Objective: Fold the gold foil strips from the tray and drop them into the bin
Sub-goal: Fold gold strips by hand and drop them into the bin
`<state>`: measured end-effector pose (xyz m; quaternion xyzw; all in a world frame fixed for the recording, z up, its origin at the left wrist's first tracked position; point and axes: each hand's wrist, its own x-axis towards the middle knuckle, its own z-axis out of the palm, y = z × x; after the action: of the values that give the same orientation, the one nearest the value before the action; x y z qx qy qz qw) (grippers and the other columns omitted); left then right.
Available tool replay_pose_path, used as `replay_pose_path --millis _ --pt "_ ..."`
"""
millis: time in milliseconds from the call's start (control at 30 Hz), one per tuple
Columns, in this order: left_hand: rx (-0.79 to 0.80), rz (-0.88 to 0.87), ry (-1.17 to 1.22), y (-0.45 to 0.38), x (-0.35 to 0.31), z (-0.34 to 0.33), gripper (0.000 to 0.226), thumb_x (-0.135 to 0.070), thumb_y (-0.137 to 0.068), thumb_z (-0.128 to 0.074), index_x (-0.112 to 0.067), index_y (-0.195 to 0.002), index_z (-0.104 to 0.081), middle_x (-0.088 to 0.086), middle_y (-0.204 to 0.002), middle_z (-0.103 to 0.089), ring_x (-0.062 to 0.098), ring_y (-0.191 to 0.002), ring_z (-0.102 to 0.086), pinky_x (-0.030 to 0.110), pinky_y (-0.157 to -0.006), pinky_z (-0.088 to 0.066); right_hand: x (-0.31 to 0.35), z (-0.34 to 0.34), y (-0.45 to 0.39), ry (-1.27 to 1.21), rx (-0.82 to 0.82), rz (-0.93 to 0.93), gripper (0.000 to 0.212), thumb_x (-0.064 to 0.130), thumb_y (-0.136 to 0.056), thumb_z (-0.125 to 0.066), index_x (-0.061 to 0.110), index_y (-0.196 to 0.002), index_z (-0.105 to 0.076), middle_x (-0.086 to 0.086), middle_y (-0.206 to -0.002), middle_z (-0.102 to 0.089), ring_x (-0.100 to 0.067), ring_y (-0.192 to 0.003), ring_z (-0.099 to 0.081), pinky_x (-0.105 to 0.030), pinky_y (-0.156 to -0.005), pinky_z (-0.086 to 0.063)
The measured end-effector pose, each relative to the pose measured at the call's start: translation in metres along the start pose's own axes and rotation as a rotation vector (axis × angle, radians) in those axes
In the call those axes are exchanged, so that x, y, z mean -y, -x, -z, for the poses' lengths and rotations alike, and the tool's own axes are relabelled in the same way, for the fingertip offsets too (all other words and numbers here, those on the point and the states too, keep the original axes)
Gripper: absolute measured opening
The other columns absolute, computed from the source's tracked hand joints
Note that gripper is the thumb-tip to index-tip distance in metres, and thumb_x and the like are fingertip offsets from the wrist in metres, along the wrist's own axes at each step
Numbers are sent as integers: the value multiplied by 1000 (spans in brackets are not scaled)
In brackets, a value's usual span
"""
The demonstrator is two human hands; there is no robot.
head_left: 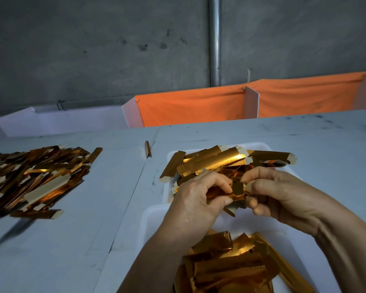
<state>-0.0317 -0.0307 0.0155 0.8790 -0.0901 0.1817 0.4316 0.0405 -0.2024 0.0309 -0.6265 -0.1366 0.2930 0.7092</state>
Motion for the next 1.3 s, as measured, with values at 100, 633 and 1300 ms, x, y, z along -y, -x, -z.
replay_pose_path --millis 100,633,1300 --pt "2 8 0 0 0 0 28 -16 -85 -69 -41 -89 -58 -22 -107 -59 -10 -106 -50 3 -83 -43 0 1 0 -15 0 -14 13 -6 -91 -49 4 -94 -57 -13 -54 -56 -15 -42 -53 -19 -39 -49" --pt "10 -208 -61 -1 3 3 27 -7 -89 -62 -19 -111 -70 -13 -114 -63 -1 -111 -54 12 -90 -45 0 0 1 -19 26 33 12 0 -84 -56 2 -95 -60 -10 -57 -56 -13 -46 -54 -18 -41 -49" --pt "-44 -92 345 -3 4 2 28 -6 -86 -65 -27 -104 -67 -9 -111 -66 11 -112 -59 29 -91 -51 -5 -6 -1 -96 126 -39 51 52 -70 -63 8 -94 -73 -22 -92 -72 -22 -67 -73 -25 -53 -57"
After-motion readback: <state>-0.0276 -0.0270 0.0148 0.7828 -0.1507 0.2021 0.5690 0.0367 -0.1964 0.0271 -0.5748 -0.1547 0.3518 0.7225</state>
